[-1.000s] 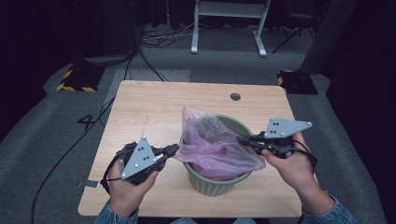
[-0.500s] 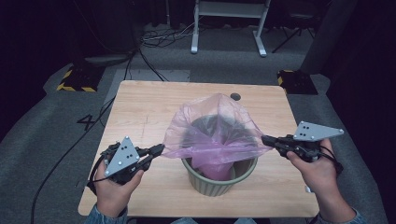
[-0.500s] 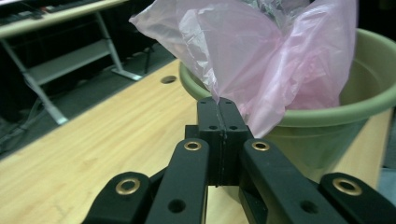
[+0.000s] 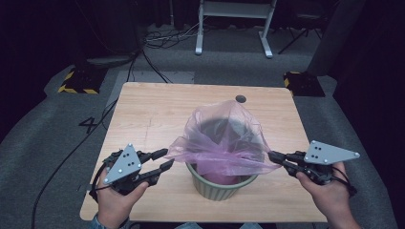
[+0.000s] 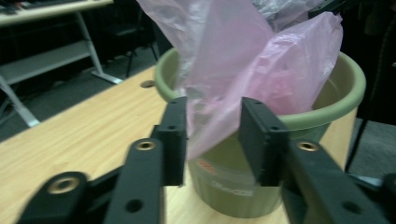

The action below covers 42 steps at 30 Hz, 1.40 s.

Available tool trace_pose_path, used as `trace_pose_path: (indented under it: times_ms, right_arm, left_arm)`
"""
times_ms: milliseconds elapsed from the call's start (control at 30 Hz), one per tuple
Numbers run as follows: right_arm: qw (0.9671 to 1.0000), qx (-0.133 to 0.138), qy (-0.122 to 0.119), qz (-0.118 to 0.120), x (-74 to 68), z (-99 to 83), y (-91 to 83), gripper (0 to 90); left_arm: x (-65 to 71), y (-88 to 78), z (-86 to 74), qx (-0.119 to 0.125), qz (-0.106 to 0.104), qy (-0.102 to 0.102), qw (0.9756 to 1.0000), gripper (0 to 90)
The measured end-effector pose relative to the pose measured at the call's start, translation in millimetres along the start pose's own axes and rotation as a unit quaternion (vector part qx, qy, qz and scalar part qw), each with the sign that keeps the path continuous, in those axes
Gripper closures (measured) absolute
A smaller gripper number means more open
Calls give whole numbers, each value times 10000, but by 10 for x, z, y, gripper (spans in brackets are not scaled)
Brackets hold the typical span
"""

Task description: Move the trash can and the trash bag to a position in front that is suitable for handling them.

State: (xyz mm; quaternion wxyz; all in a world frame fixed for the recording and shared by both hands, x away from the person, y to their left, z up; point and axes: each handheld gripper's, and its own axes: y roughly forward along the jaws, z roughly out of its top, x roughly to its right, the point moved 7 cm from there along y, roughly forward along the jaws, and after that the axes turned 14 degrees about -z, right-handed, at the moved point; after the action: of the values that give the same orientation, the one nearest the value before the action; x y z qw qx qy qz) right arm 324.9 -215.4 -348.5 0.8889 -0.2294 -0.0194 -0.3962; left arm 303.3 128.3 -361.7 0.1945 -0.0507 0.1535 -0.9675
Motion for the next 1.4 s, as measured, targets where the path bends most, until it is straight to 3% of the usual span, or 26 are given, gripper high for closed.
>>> trace_pose_path:
  times_ms: [133,200,300,433,633,700,867,967,1200,1333,1400]
  right_arm:
    - [9999,30,-1,149,-89,-9,4,874]
    - [9999,30,10,161,-92,-13,9,865]
    - [9999,38,34,116,-58,-22,14,864]
    - [9999,74,82,73,-31,-31,-23,870]
    - [9999,133,51,97,-42,28,-146,880]
    - [9999,118,23,121,-67,26,-168,880]
    - [9998,12,48,214,-140,-111,-189,900]
    - [9995,-127,120,248,-163,-241,-162,900]
    - [9979,-434,280,399,-194,-488,0,900]
    - [9971,-478,344,474,-217,-556,55,900]
    - [9957,-658,360,538,-236,-650,95,900]
  left_arm:
    - [-14,71,-23,-6,-150,-120,9998,583]
    - [-16,149,-45,-141,-286,-128,9994,672]
    - [5,193,-49,-288,-338,-33,9990,900]
    - [50,145,-18,-310,-240,101,9992,900]
    - [168,-82,110,-64,-342,124,9993,900]
    - [217,-108,97,-137,-342,159,9992,900]
    - [288,-92,-56,-430,-368,150,9983,900]
    - [277,26,-280,-676,-397,-19,9969,900]
    - [207,165,-466,-736,-565,-242,9954,900]
    - [219,180,-482,-754,-657,-242,9947,900]
    - [256,179,-472,-695,-776,-202,9944,900]
